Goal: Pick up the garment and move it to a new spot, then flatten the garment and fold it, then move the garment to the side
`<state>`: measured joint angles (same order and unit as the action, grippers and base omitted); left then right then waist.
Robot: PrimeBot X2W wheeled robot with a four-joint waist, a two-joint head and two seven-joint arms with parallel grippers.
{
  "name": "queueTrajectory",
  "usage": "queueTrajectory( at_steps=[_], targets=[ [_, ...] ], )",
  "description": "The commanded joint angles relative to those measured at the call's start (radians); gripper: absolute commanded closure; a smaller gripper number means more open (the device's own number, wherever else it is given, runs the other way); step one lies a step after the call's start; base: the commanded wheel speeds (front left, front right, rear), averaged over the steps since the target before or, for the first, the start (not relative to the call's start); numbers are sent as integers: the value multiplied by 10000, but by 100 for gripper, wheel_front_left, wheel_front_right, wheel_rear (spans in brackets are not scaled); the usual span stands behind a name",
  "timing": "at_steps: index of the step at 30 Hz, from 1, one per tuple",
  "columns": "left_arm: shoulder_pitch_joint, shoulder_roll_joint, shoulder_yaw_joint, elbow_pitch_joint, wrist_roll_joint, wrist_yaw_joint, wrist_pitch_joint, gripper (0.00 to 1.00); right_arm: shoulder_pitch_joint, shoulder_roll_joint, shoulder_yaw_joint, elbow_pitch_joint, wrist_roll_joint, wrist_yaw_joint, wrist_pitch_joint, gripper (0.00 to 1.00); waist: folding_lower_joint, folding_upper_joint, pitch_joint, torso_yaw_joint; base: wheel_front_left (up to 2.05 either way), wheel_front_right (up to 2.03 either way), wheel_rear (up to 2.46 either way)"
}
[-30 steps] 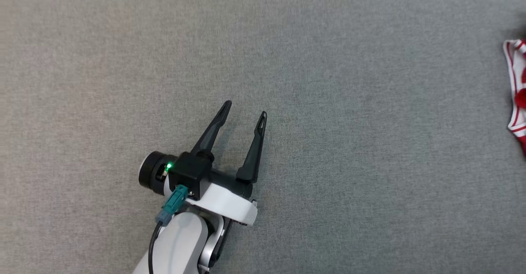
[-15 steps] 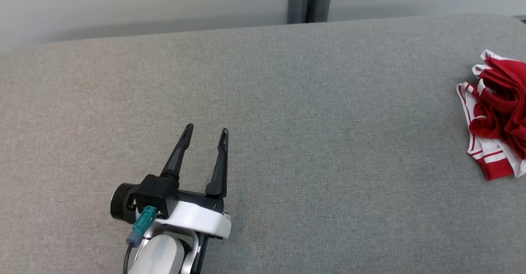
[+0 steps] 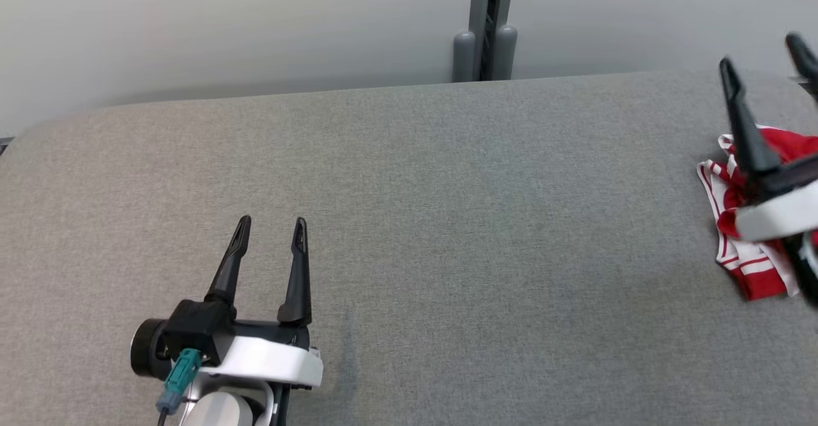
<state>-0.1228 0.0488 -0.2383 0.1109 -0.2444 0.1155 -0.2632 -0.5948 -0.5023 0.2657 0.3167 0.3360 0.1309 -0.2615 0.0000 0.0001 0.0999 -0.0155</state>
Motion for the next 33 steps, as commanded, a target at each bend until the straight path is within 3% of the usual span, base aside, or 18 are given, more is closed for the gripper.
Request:
queueTrajectory(
  at_steps=[1, 3, 5, 10, 21, 33],
  targets=[
    [153, 46, 110, -48, 93, -41, -7, 0, 723, 422, -473, -590, -544, -4, -47, 0, 0, -1, -67, 92, 0, 0, 0],
    [245, 44, 143, -88, 83, -14, -7, 0, 1541, 903, -951, -1230, -1313, -4, -46, 0, 0, -1, -113, 164, 0, 0, 0],
    [398, 39, 176, -157, 73, 64, -7, 0, 2589, 1936, -1706, -1919, -1971, -1, -46, 0, 0, -1, -150, 226, 0, 0, 0],
    [646, 49, 27, -185, -118, 141, -7, 0, 3958, 2941, -2011, -2459, -2765, -4, -47, 0, 0, -1, -243, 390, 0, 0, 0],
    [923, 46, -130, -102, 119, 353, -7, 0, 4636, 3531, -2179, -2411, -3151, -4, -47, 0, 0, -1, -371, 536, 0, 0, 0],
    [804, 47, -13, 62, 297, 552, -7, 0, 4560, 3465, -2188, -2387, -3202, -4, -48, 0, 0, -1, -330, 611, 0, 0, 0]
  ],
)
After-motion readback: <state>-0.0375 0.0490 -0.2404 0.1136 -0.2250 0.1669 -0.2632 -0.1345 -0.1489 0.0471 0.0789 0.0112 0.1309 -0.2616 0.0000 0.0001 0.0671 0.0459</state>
